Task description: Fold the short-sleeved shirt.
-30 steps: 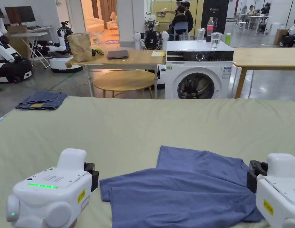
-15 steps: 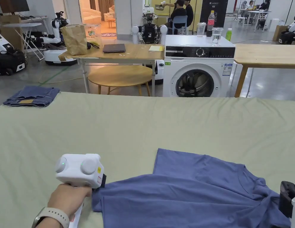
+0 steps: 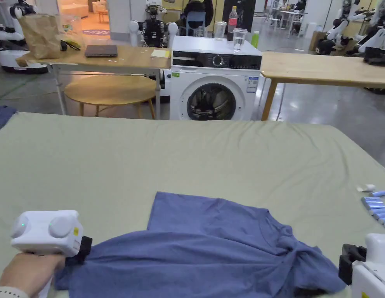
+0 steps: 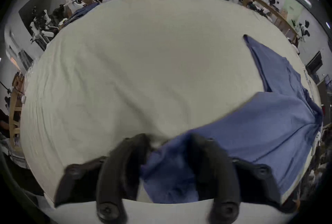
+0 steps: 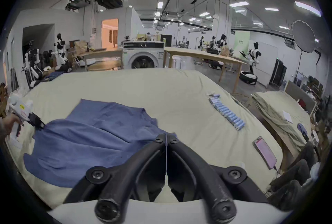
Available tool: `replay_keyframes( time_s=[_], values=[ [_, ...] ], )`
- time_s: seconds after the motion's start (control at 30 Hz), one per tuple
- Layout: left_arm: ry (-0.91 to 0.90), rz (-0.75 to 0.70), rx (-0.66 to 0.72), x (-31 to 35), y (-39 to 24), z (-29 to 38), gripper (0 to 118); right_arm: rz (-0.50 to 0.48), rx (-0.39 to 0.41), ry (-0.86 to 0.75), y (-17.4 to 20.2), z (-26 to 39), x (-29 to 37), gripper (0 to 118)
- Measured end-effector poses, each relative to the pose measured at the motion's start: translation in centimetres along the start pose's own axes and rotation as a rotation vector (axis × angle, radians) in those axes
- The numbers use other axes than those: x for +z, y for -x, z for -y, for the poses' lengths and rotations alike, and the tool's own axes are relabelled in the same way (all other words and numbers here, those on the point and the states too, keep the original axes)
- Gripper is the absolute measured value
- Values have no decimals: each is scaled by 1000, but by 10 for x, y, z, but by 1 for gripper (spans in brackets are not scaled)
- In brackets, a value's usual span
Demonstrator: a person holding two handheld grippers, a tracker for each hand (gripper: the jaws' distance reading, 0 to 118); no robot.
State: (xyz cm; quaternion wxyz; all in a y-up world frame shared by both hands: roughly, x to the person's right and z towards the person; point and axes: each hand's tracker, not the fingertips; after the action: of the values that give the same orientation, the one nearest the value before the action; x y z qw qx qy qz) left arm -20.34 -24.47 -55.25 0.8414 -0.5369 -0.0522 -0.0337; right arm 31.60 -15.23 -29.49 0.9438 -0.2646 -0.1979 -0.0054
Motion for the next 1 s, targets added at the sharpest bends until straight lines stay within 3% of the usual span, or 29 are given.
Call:
replay_keyframes(
  time_s=[0.03, 0.2, 0.3, 0.33, 0.47, 0.63, 0.7, 0.77, 0.8, 0.83, 1.0],
  values=[
    [3, 4, -19, 1, -1, 1, 2, 6, 3, 22, -9, 0, -9, 0],
    [-21, 19, -41, 28, -12, 1, 0, -21, 25, 206, -43, 2, -70, 4],
    [-87, 8, -59, 56, -19, -5, 0, -160, 20, 357, -51, 9, -108, 100],
    [-101, 9, -71, 63, -21, -6, 0, -161, 34, 410, -47, 13, -120, 114],
    [-144, 11, -75, 82, -26, -13, 0, -57, 195, 381, -34, 32, -154, 114],
    [-152, -2, -78, 81, -28, -17, 0, -121, 104, 488, -30, 50, -181, 109],
    [-150, -9, -83, 81, -28, -15, 0, -150, 54, 458, -33, 43, -169, 93],
    [-152, -9, -84, 78, -25, -15, 0, -152, 67, 429, -32, 38, -153, 50],
    [-153, -9, -85, 78, -25, -14, 0, -158, 81, 417, -30, 35, -149, 17],
    [-158, -10, -89, 79, -24, -12, 0, -158, 84, 415, -27, 31, -146, 6],
    [-207, -4, -106, 104, -13, -8, 0, -153, 68, 297, -17, -9, -105, 6]
  ],
)
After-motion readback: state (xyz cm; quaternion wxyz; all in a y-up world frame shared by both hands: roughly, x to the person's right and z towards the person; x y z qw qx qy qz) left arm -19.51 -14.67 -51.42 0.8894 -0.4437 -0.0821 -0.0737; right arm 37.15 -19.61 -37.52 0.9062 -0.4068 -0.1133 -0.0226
